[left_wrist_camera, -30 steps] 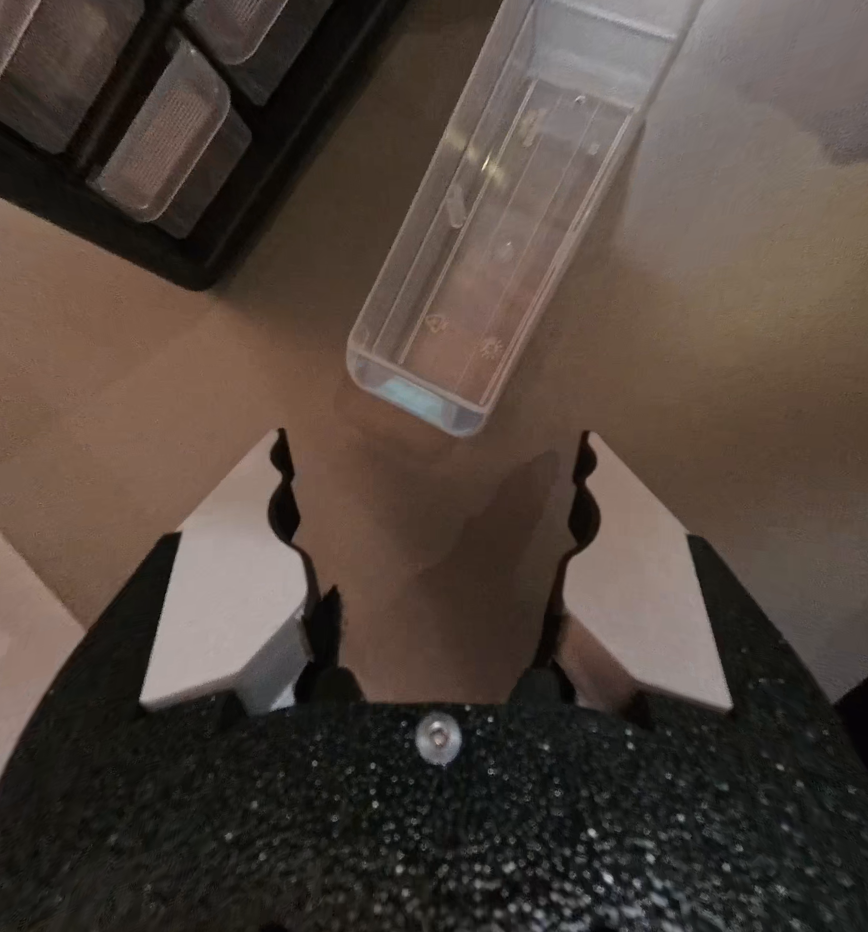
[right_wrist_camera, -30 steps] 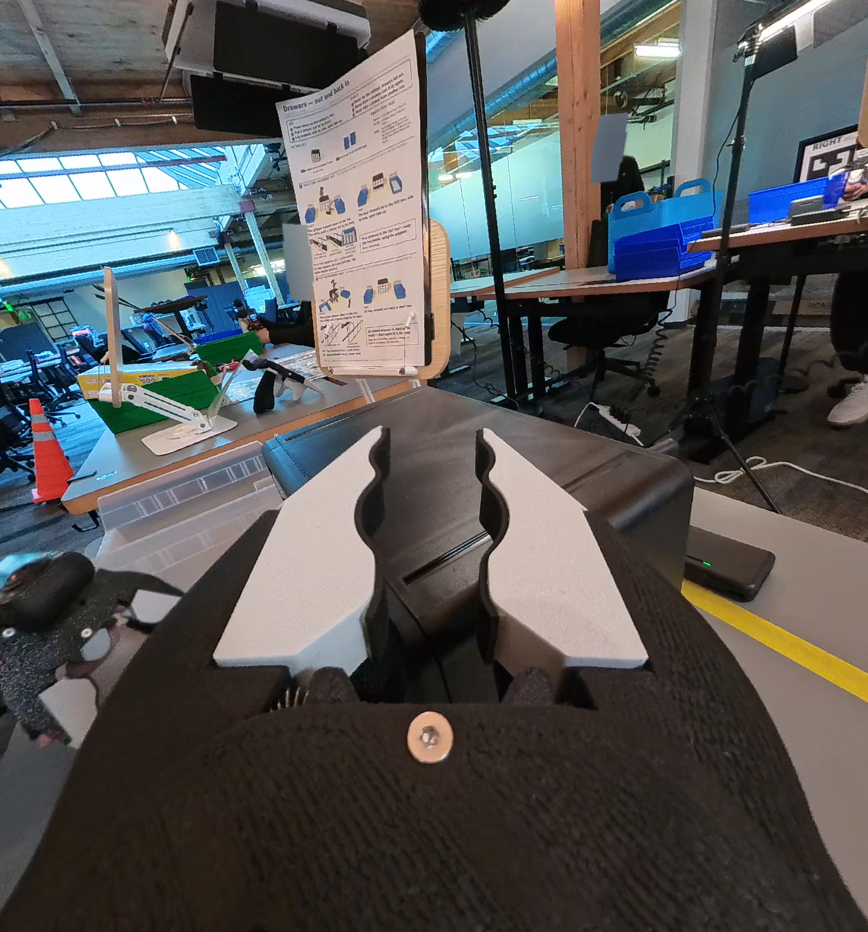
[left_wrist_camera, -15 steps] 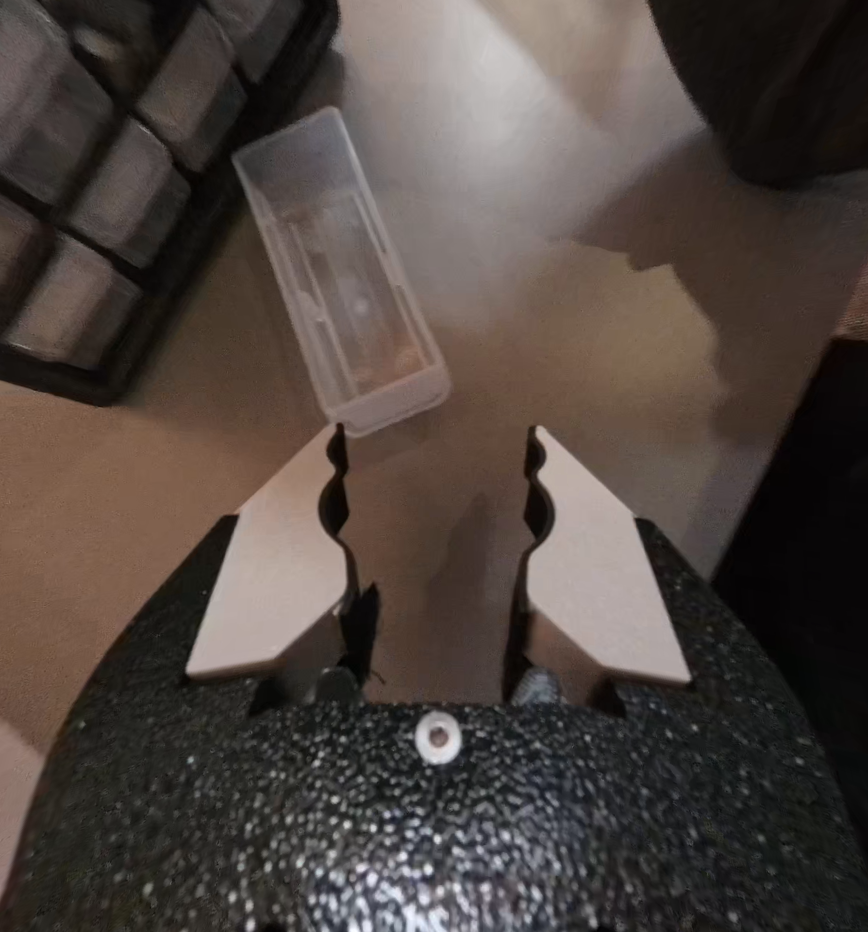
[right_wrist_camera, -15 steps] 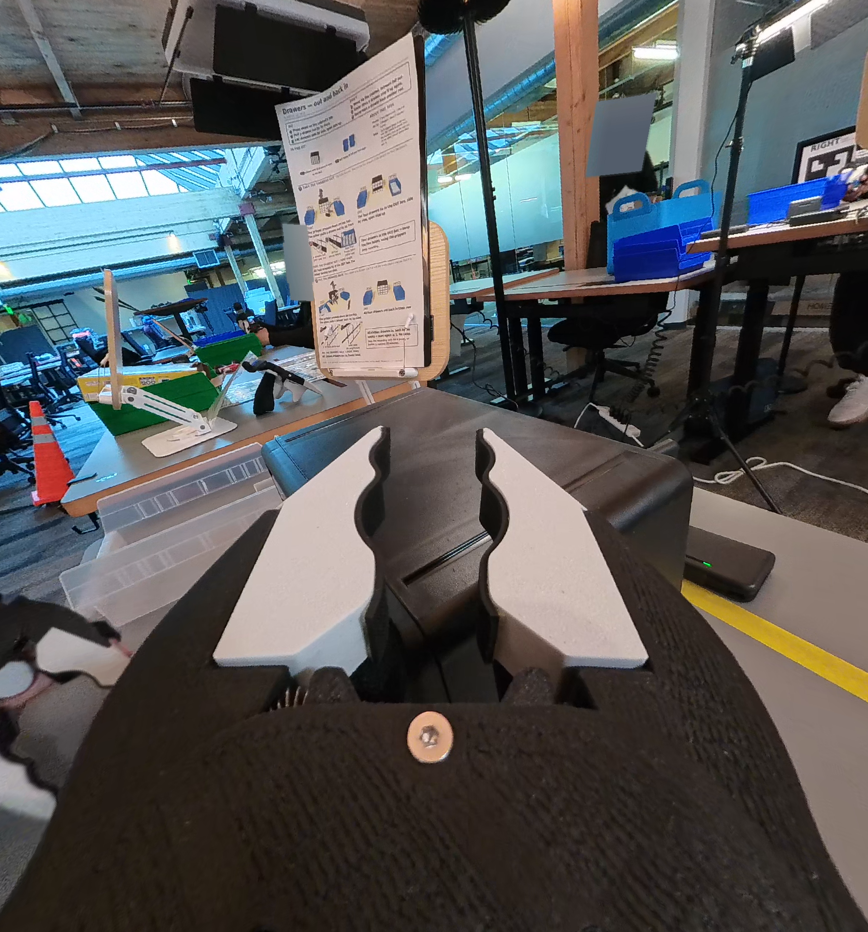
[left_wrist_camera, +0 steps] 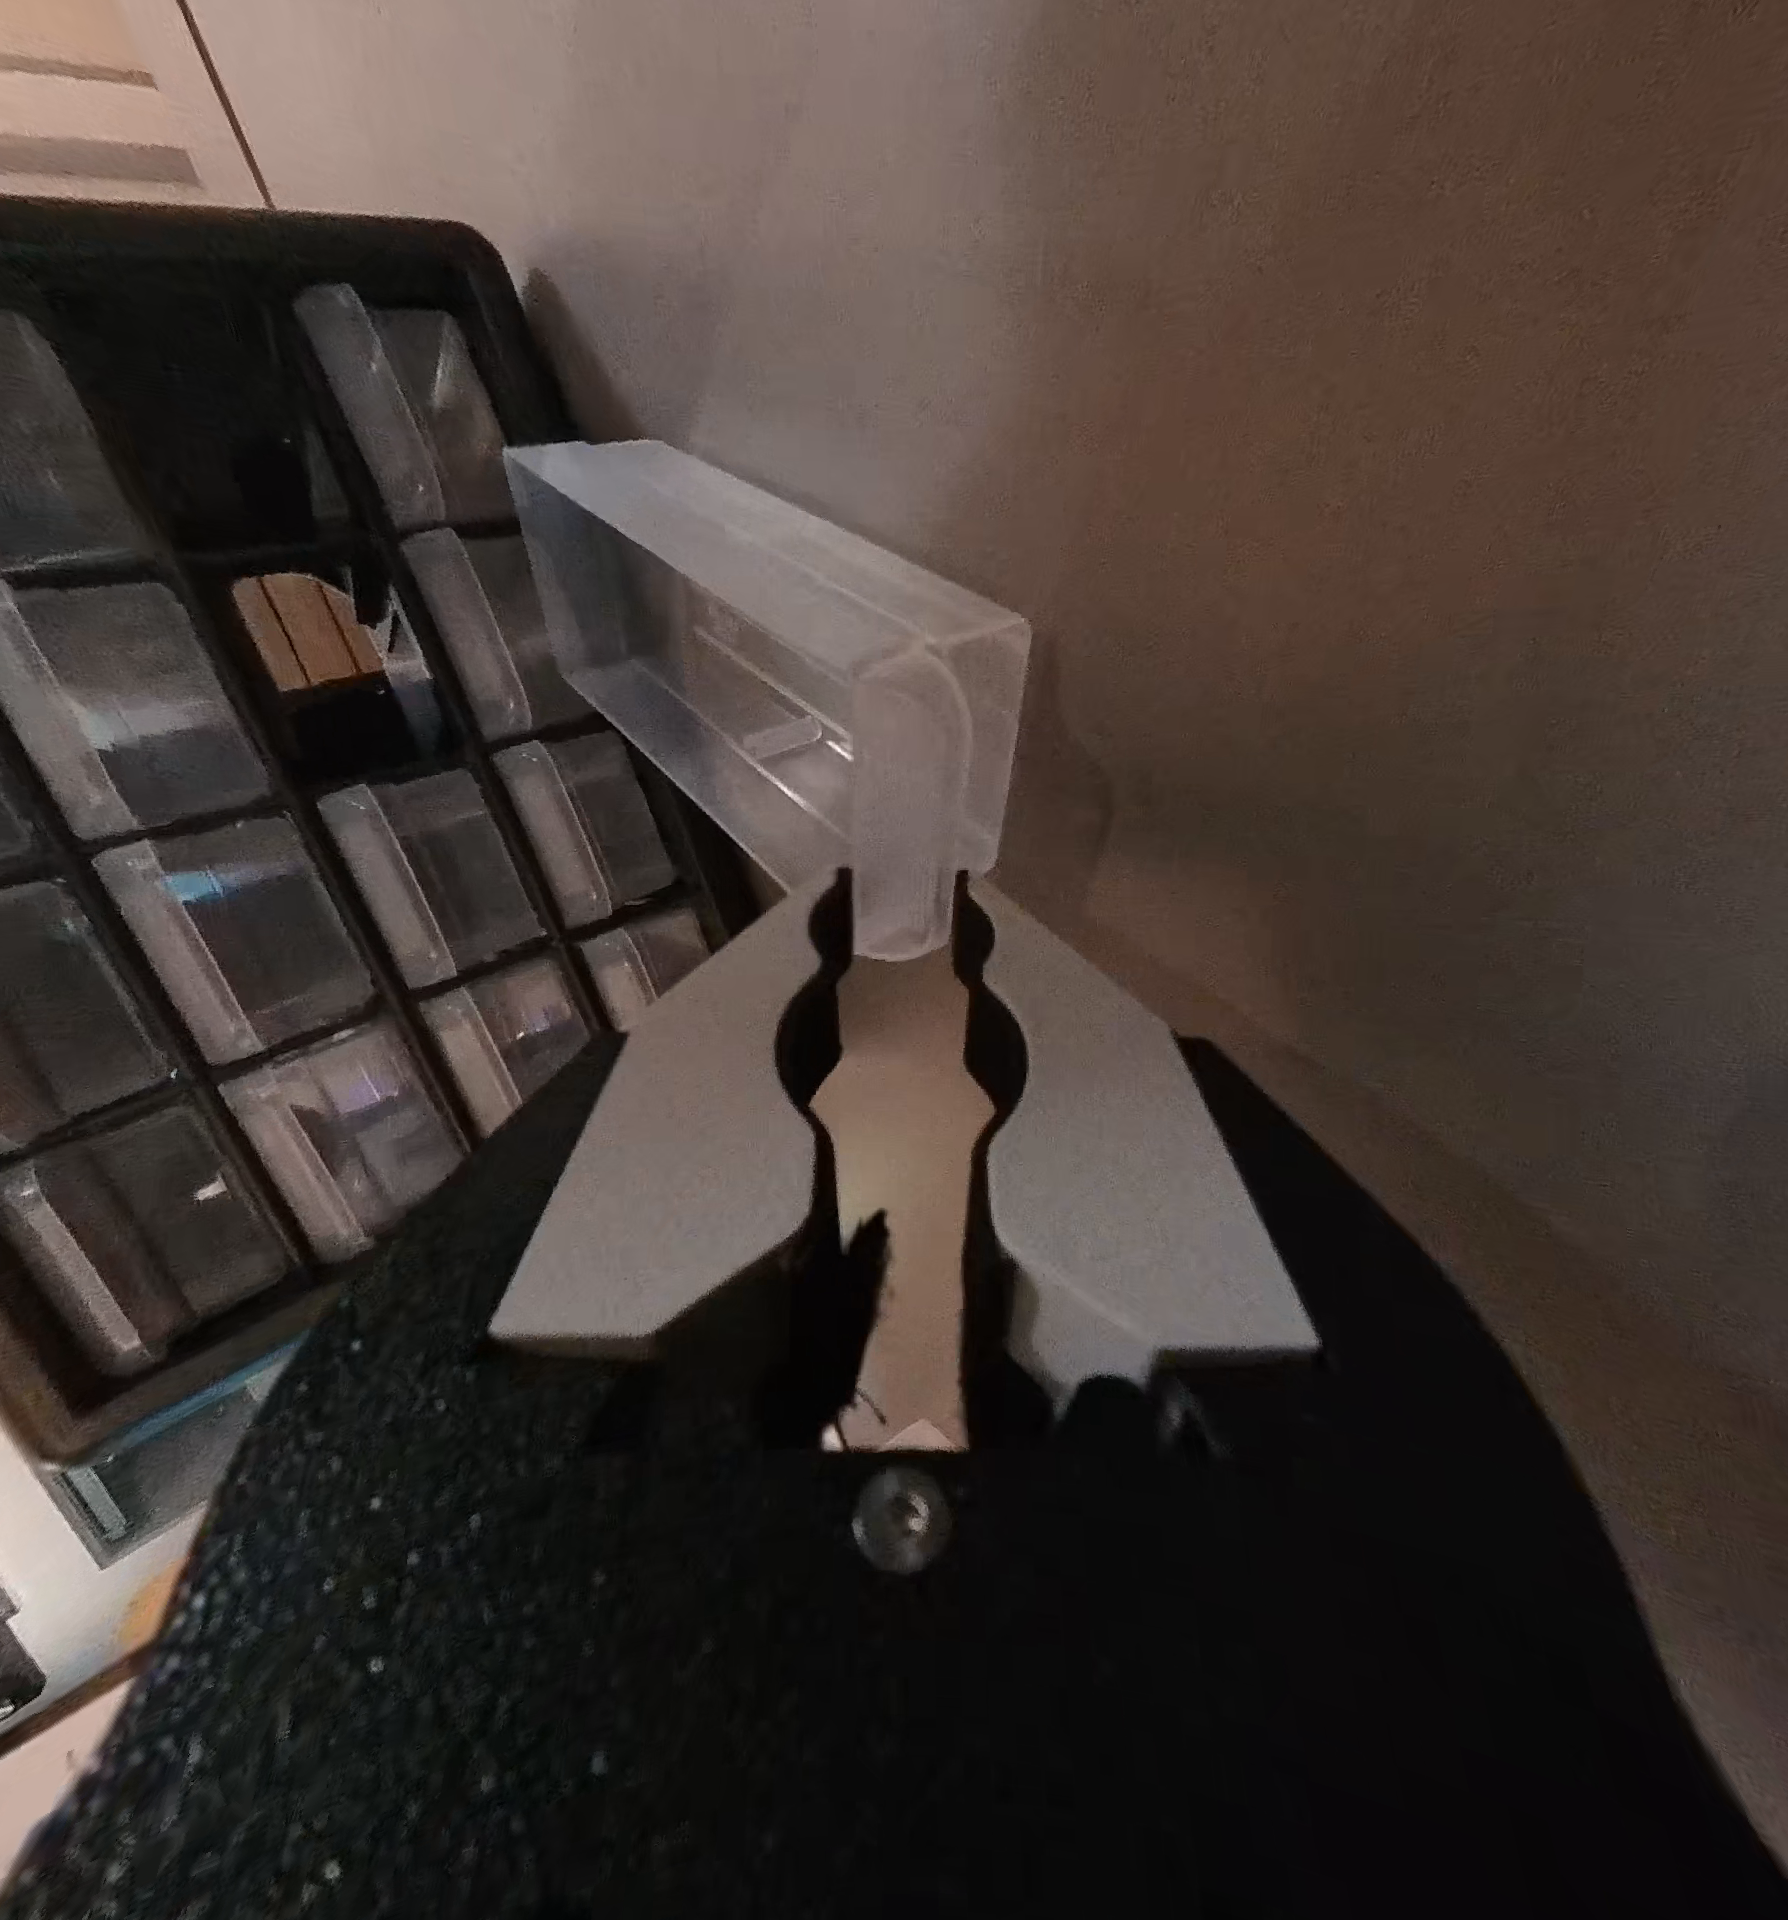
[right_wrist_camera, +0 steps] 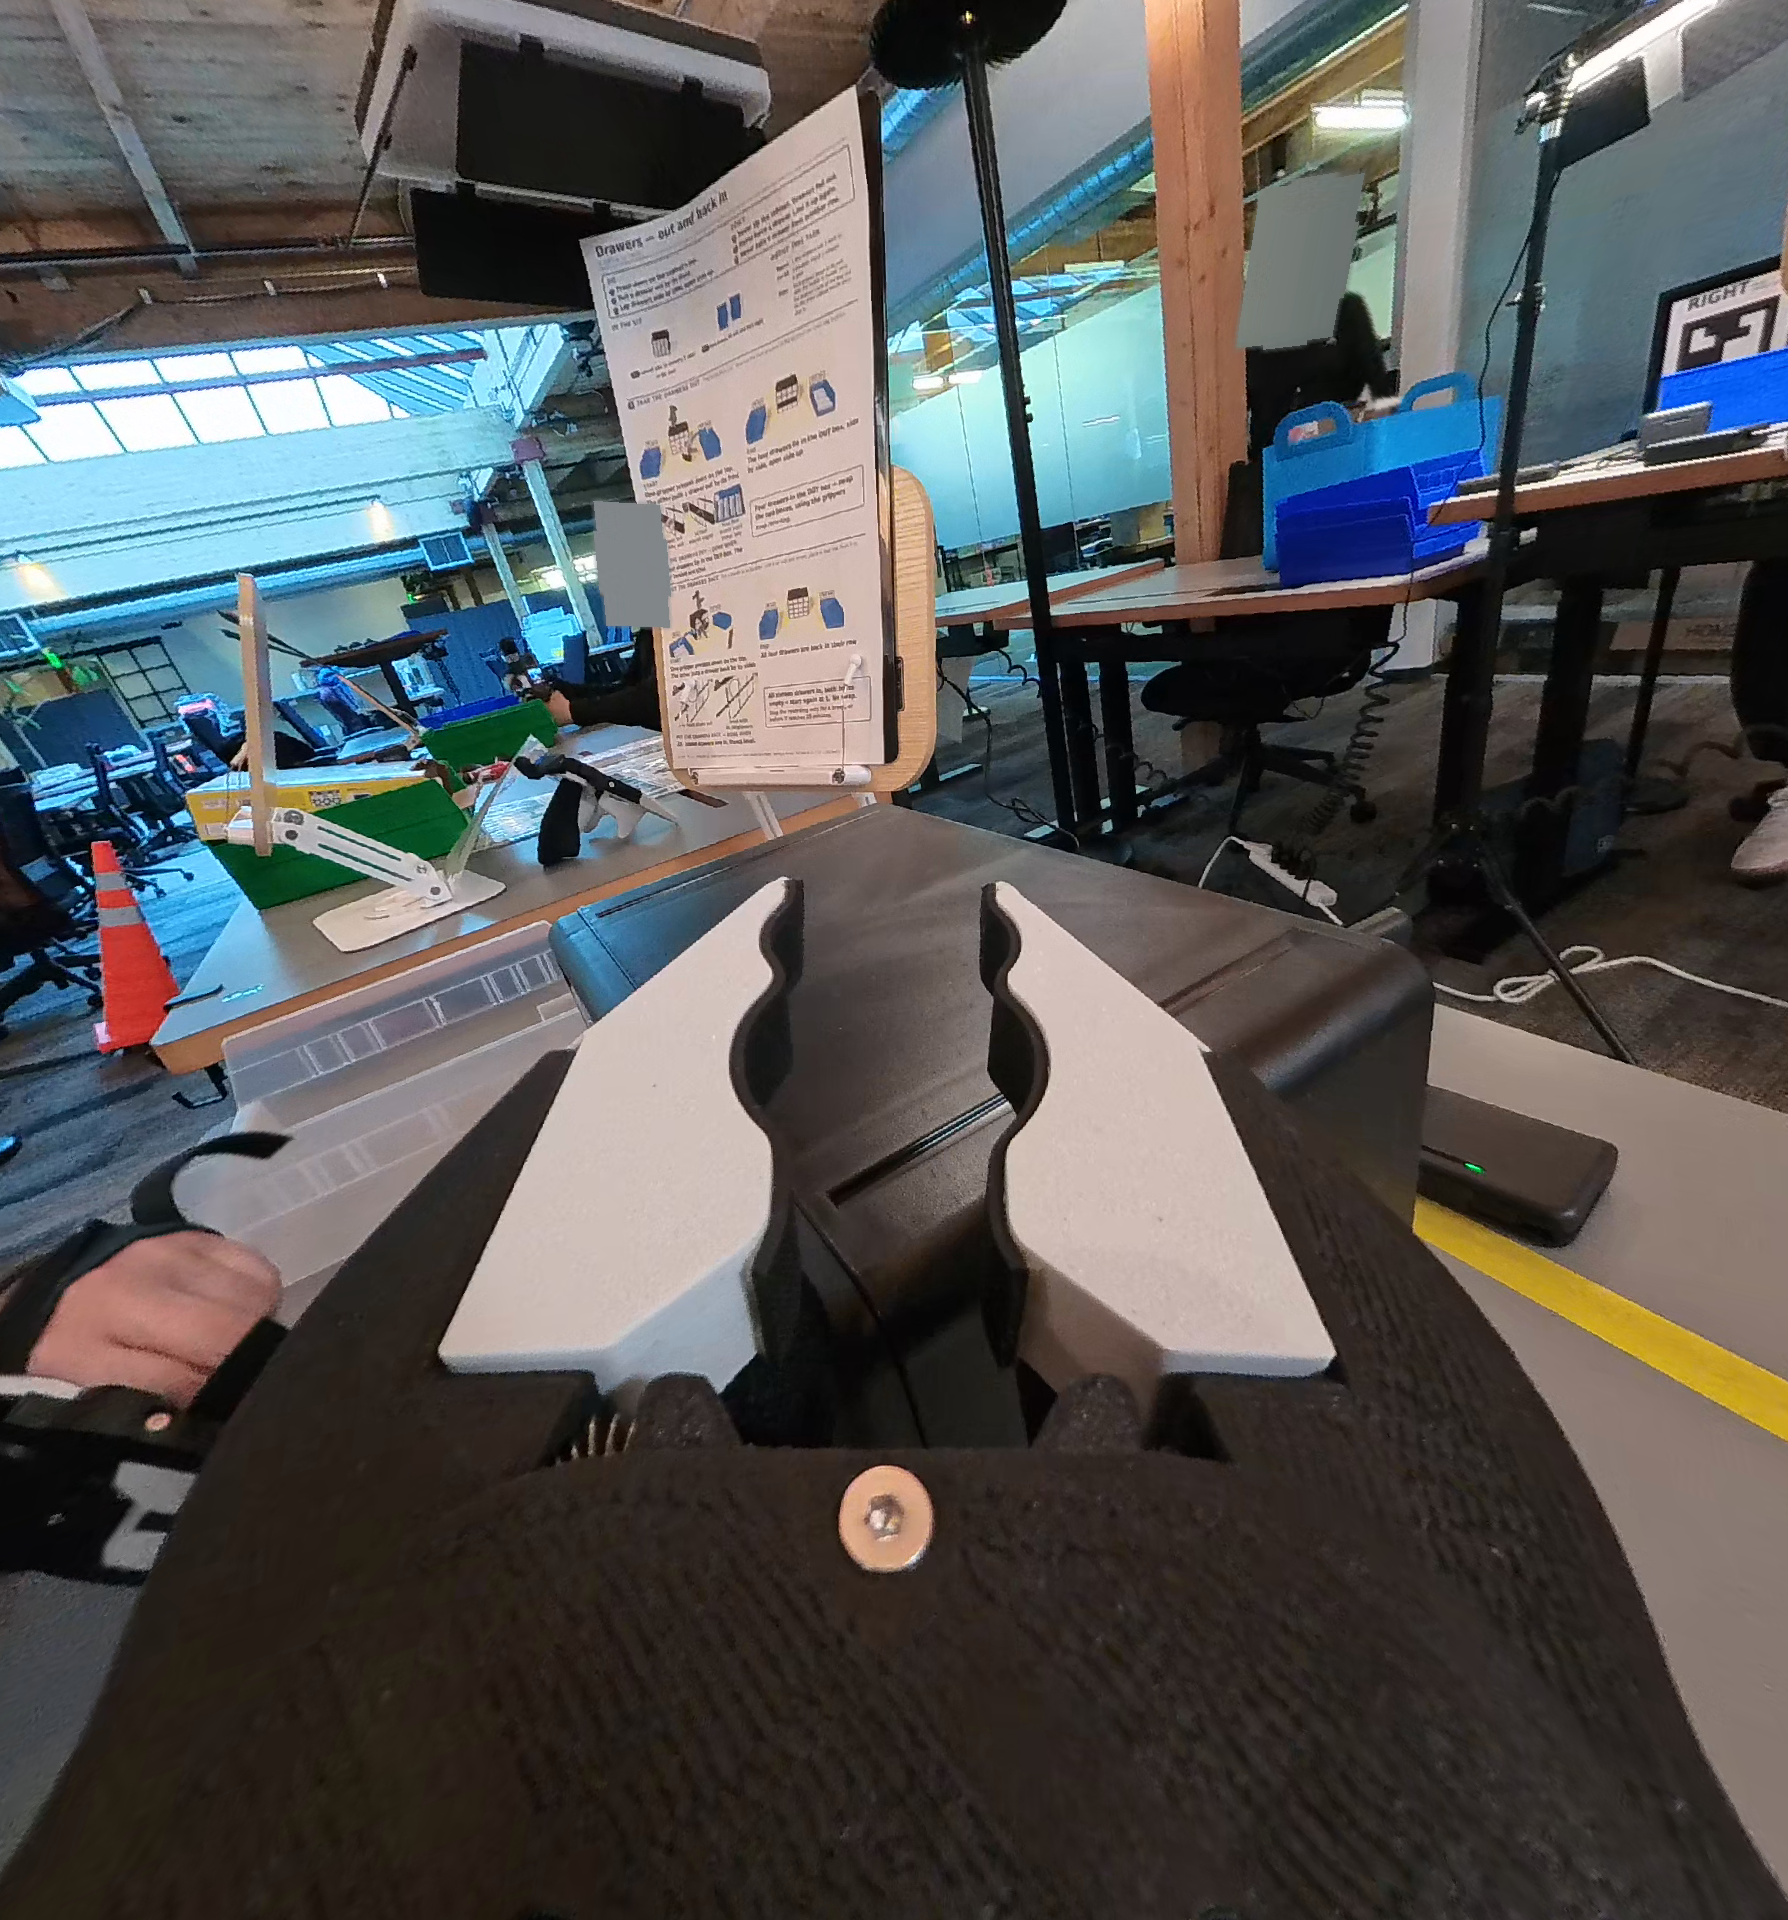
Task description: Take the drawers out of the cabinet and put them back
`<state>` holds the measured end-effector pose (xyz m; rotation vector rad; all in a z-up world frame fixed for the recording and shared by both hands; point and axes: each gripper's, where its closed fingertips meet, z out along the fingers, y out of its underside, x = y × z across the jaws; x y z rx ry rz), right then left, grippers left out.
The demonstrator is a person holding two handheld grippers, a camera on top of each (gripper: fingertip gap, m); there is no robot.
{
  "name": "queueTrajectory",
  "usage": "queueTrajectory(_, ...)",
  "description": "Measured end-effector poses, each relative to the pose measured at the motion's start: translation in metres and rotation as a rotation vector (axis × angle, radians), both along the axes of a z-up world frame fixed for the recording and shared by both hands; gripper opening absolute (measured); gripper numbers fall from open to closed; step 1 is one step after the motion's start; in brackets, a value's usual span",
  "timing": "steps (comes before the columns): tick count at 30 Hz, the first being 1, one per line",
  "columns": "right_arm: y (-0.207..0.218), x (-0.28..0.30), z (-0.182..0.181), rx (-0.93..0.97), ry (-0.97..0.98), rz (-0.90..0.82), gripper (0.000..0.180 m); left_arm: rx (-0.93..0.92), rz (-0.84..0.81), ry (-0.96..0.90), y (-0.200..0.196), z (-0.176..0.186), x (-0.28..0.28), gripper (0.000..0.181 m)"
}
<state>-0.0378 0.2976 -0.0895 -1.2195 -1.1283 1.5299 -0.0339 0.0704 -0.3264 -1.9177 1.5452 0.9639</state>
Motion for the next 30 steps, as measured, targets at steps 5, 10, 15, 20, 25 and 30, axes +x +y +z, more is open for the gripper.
queueTrajectory(5, 0.0, 0.0, 0.0, 0.002, -0.004, -0.004, 0.033, 0.078, 0.074, -0.096, 0.016, 0.031, 0.016, 0.015)
queueTrajectory(10, -0.001, -0.001, 0.0, 0.013, -0.008, -0.007, 0.033, 0.157, 0.143, -0.133, 0.034, 0.062, 0.04, 0.015)
queueTrajectory(15, -0.001, -0.001, 0.0, 0.016, -0.009, -0.009, 0.033, 0.196, 0.235, -0.053, 0.041, 0.073, 0.042, 0.015)
queueTrajectory(20, -0.001, -0.001, 0.0, 0.017, -0.01, -0.009, 0.033, 0.171, 0.325, -0.147, 0.041, 0.068, 0.047, 0.015)
queueTrajectory(25, -0.001, -0.001, 0.0, 0.017, -0.01, -0.01, 0.033, 0.175, 0.367, -0.184, 0.044, 0.066, 0.046, 0.015)
queueTrajectory(30, -0.001, -0.001, -0.001, 0.018, -0.011, -0.011, 0.033, 0.176, 0.356, -0.152, 0.049, 0.067, 0.052, 0.015)
